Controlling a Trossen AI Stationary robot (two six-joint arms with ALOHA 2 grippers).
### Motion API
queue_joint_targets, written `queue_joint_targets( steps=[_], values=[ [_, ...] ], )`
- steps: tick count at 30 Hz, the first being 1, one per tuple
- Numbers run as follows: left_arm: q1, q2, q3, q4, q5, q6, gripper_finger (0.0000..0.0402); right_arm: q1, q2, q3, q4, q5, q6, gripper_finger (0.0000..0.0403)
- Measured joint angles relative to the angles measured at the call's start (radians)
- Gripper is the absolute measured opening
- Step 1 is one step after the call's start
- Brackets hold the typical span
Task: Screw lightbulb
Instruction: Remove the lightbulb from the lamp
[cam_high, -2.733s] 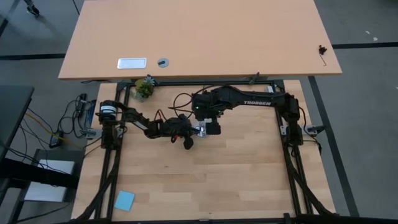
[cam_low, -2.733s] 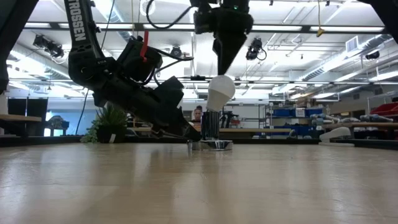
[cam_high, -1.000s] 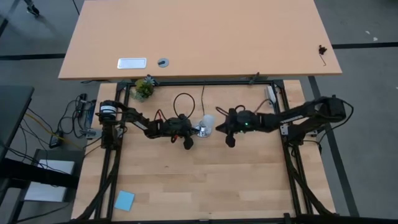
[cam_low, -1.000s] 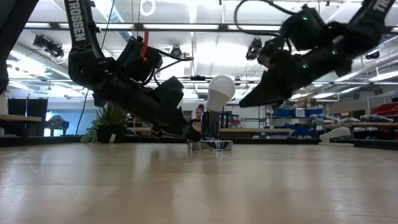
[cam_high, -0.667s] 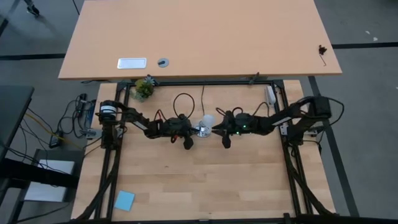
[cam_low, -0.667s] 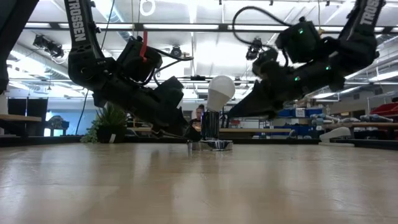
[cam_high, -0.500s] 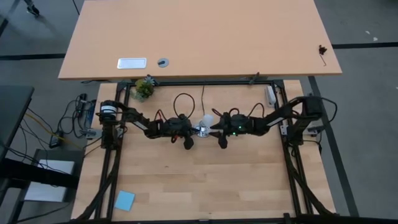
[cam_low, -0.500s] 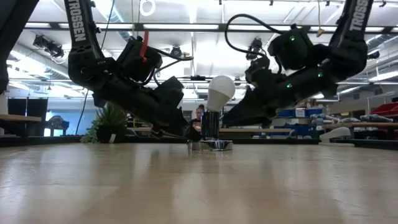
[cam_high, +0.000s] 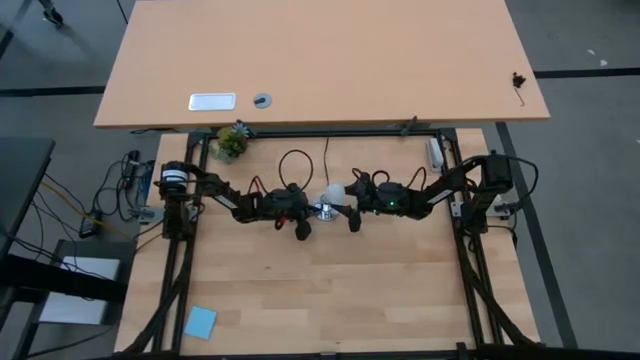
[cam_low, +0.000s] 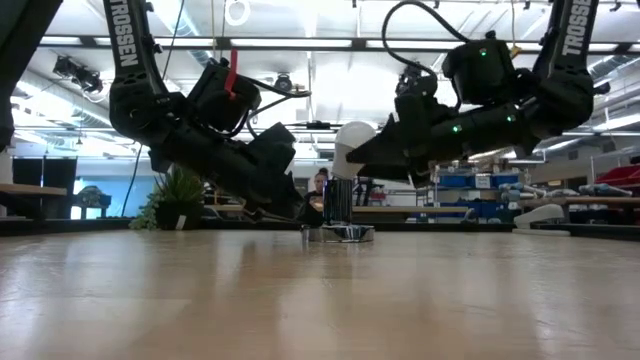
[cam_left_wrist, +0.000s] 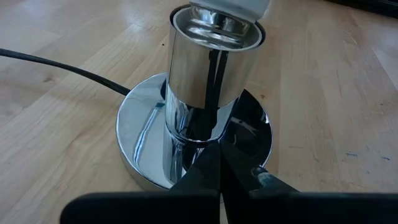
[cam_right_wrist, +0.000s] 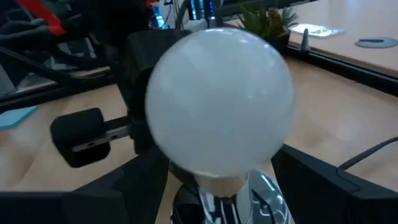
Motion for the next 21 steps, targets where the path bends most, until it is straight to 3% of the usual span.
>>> queue_joint_targets(
  steps=[11, 21],
  values=[
    [0.000, 0.000, 0.000, 0.000, 0.000, -0.002, 0.0003, -0.004, 0.000, 0.040, -0.005, 0.000, -0.035, 0.0273],
    [0.000, 0.000, 0.001, 0.000, 0.000, 0.002, 0.0003, -0.004, -0.004, 0.041, 0.007, 0.000, -0.048, 0.0225]
  ],
)
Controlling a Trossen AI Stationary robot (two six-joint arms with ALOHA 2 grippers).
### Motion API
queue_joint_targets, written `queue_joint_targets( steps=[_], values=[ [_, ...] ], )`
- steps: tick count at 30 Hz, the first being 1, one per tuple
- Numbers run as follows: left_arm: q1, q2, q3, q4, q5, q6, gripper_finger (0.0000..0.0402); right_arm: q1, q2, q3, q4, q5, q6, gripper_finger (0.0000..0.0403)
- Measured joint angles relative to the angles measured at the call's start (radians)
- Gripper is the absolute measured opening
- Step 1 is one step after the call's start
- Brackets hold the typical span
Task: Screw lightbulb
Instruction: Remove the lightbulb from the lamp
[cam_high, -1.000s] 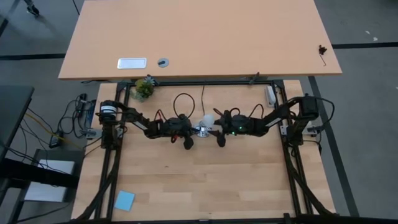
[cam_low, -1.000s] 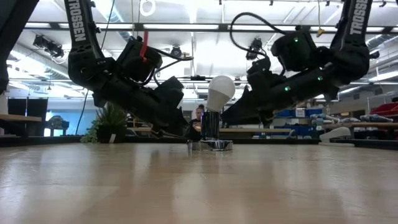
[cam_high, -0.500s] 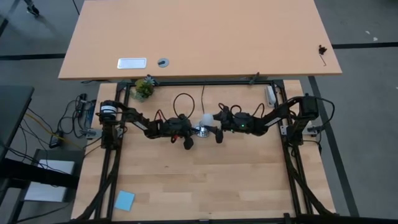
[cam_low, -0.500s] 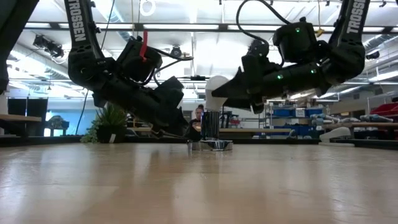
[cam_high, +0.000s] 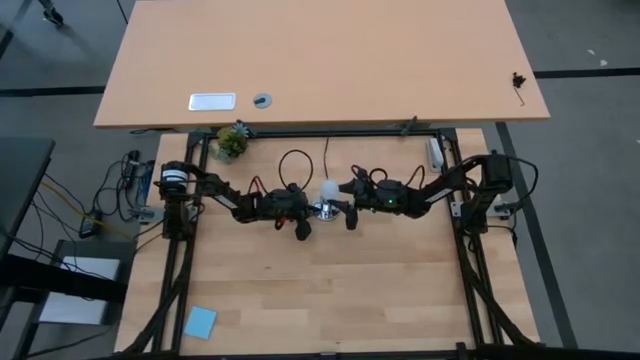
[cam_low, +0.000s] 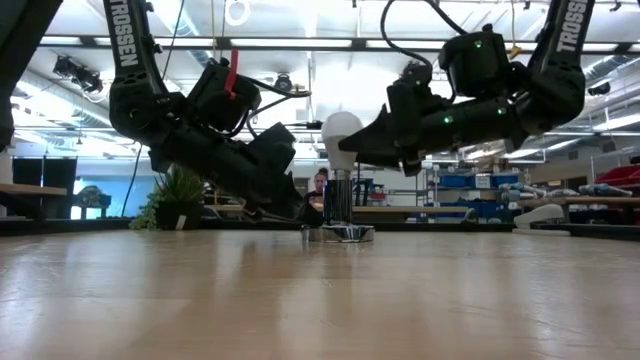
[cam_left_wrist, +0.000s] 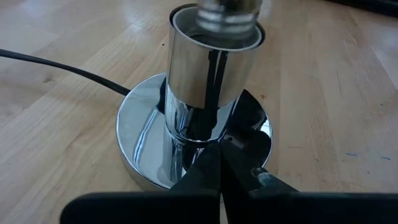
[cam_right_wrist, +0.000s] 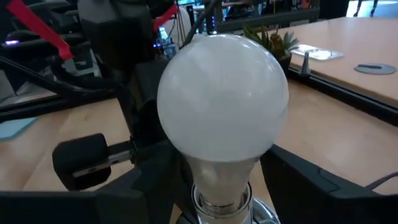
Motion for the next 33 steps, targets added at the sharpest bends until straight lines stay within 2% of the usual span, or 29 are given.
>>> queue_joint_targets(
  steps=[9, 13, 17, 22, 33],
  values=[
    [0.000, 0.000, 0.000, 0.000, 0.000, 0.001, 0.0003, -0.003, -0.083, 0.000, -0.013, 0.000, -0.033, 0.0217],
    [0.000, 0.000, 0.000, 0.000, 0.000, 0.002, 0.0003, -0.026, -0.162, 0.000, -0.137, 0.000, -0.015, 0.0217],
    [0.000, 0.000, 0.000, 0.000, 0.000, 0.001, 0.0003, -0.054, -0.224, 0.001, -0.337, 0.001, 0.083, 0.0217],
    [0.000, 0.000, 0.000, 0.000, 0.000, 0.001, 0.0003, -0.074, -0.232, 0.001, -0.552, 0.001, 0.172, 0.0217],
    [0.000, 0.000, 0.000, 0.001, 0.000, -0.006, 0.0003, -0.134, -0.213, 0.001, -0.712, 0.002, 0.406, 0.0217]
  ],
)
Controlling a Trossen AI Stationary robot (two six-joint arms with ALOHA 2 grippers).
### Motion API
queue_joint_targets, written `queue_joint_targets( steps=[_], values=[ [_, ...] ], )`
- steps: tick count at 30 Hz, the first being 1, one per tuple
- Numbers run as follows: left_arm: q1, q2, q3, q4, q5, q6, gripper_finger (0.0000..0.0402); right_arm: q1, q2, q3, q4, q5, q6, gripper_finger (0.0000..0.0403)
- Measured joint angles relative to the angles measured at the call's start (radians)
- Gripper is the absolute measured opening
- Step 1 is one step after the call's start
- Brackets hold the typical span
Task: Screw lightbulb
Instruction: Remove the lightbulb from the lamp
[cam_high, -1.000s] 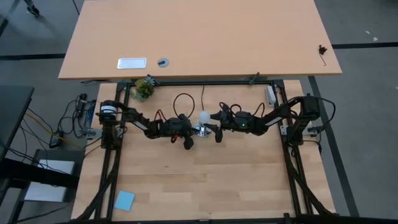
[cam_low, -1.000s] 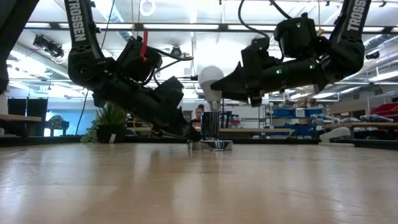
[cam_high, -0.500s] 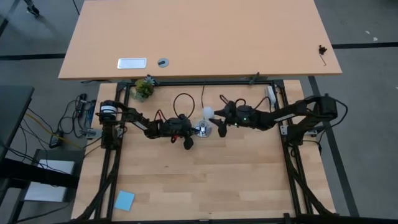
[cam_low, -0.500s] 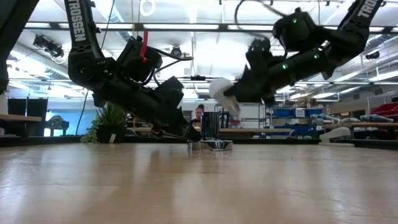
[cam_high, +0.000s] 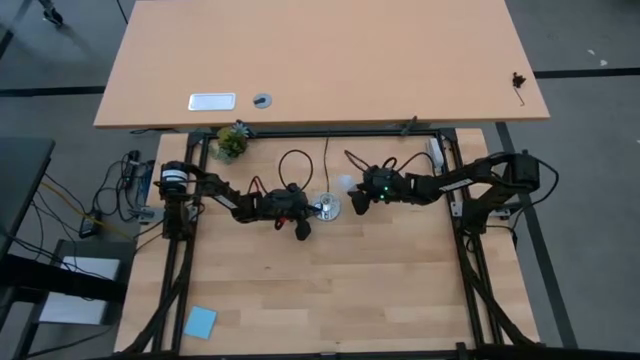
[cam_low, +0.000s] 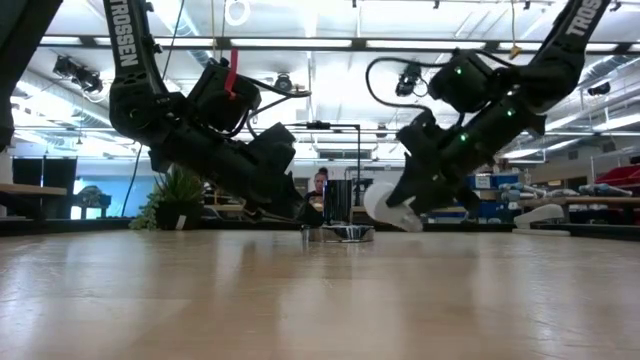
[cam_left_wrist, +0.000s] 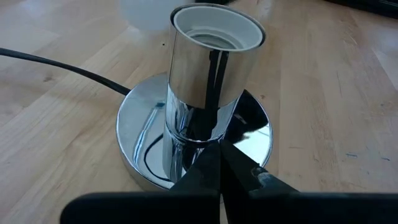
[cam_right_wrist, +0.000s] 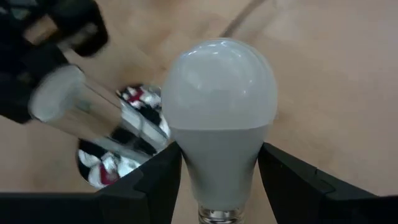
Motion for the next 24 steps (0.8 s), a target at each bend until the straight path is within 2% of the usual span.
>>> queue_joint_targets(
  steps=[8, 19, 24],
  values=[
    [0.000, 0.000, 0.000, 0.001, -0.007, 0.000, 0.0003, 0.008, 0.021, -0.001, -0.015, -0.001, 0.112, 0.0217],
    [-0.001, 0.000, 0.001, 0.018, -0.015, -0.004, 0.0003, 0.023, 0.021, -0.001, -0.004, -0.007, 0.114, 0.0217],
    [-0.001, 0.000, 0.002, 0.019, -0.018, -0.004, 0.0003, 0.029, 0.021, -0.001, 0.034, -0.007, 0.087, 0.0232]
  ],
)
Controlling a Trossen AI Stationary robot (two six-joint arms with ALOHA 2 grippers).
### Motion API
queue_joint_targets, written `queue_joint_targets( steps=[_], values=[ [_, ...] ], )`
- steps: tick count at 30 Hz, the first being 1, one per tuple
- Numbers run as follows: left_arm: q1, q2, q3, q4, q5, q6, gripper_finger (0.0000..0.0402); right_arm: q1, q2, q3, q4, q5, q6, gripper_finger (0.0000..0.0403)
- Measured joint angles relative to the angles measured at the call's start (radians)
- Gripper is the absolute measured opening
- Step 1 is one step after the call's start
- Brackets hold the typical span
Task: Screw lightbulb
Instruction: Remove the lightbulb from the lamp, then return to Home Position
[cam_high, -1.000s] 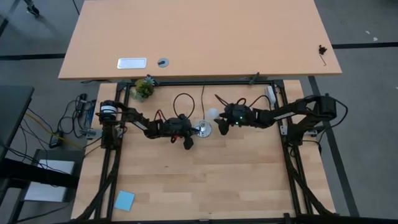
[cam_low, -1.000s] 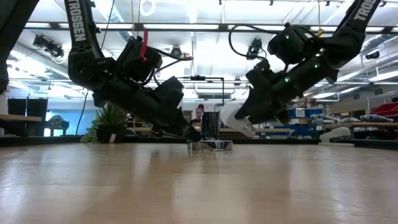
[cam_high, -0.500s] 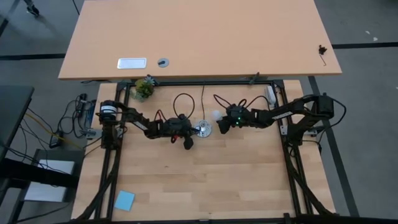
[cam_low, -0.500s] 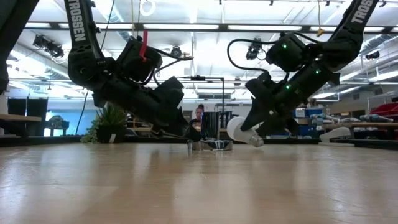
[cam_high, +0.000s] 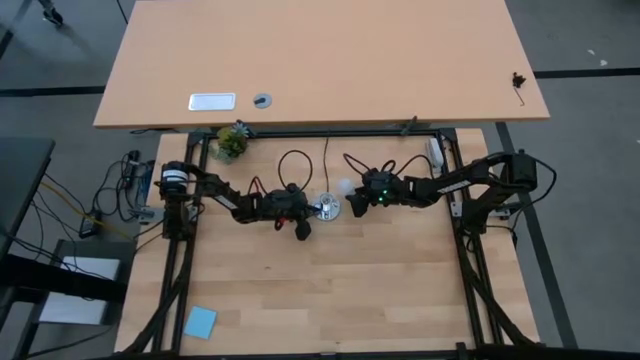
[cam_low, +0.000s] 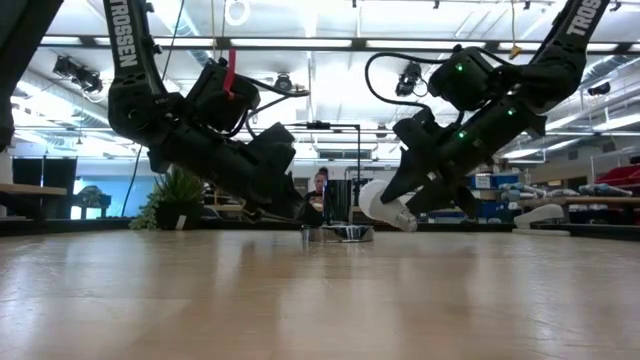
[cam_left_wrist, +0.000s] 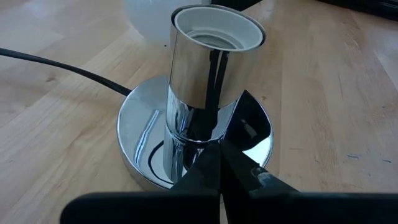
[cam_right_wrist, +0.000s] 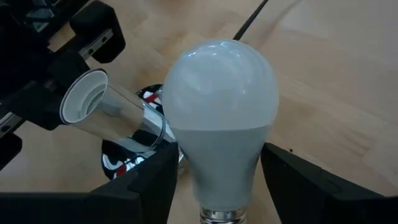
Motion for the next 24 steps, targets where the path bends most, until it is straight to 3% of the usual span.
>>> queue_joint_targets(
  steps=[10, 24],
  values=[
    [0.000, 0.000, 0.000, 0.003, 0.000, 0.000, 0.0003, 0.000, 0.000, 0.000, 0.001, 0.000, 0.022, 0.0287],
    [0.000, -0.015, -0.002, -0.014, -0.001, 0.026, 0.0003, 0.000, -0.012, 0.000, 0.018, -0.004, -0.112, 0.0272]
  ],
)
